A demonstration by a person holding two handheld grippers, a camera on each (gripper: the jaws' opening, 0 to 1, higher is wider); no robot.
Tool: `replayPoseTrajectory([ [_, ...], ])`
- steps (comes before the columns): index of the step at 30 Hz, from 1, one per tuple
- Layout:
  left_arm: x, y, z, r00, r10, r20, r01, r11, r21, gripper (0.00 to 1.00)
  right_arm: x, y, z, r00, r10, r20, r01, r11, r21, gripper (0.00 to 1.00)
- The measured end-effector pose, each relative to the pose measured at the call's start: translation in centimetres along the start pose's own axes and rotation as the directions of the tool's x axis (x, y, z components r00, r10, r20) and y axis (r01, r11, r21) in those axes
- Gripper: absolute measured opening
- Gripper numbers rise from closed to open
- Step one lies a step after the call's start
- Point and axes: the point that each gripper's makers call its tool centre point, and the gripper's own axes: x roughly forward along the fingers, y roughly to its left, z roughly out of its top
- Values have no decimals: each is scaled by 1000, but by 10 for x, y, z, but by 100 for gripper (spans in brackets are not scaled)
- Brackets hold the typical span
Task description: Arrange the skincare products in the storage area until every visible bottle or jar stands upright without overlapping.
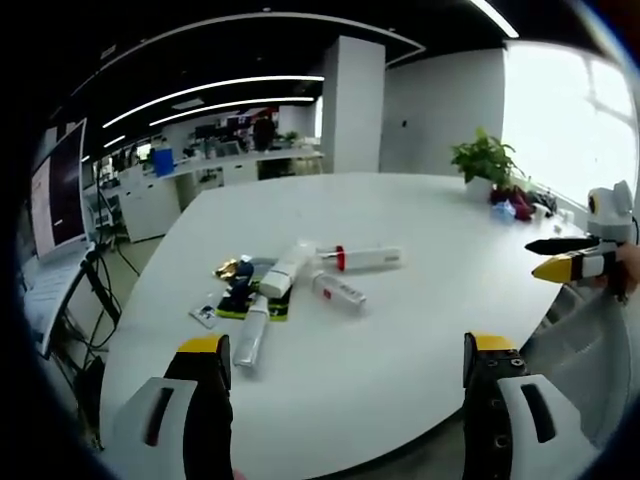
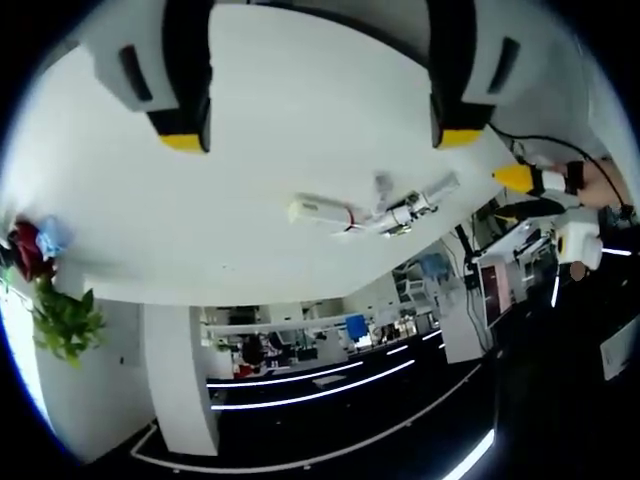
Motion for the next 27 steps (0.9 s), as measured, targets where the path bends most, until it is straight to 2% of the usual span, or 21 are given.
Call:
replayPoseTrajectory([
  [19, 0, -2, 1, 1000, -21, 5, 21, 1000, -8, 94, 1, 5, 2, 999, 16, -30, -16, 1000, -2, 91],
  [27, 0, -3, 2, 1000, -30, 5, 30, 999, -10, 94, 6, -3, 11, 1000, 6, -28, -7, 1000, -26, 91],
])
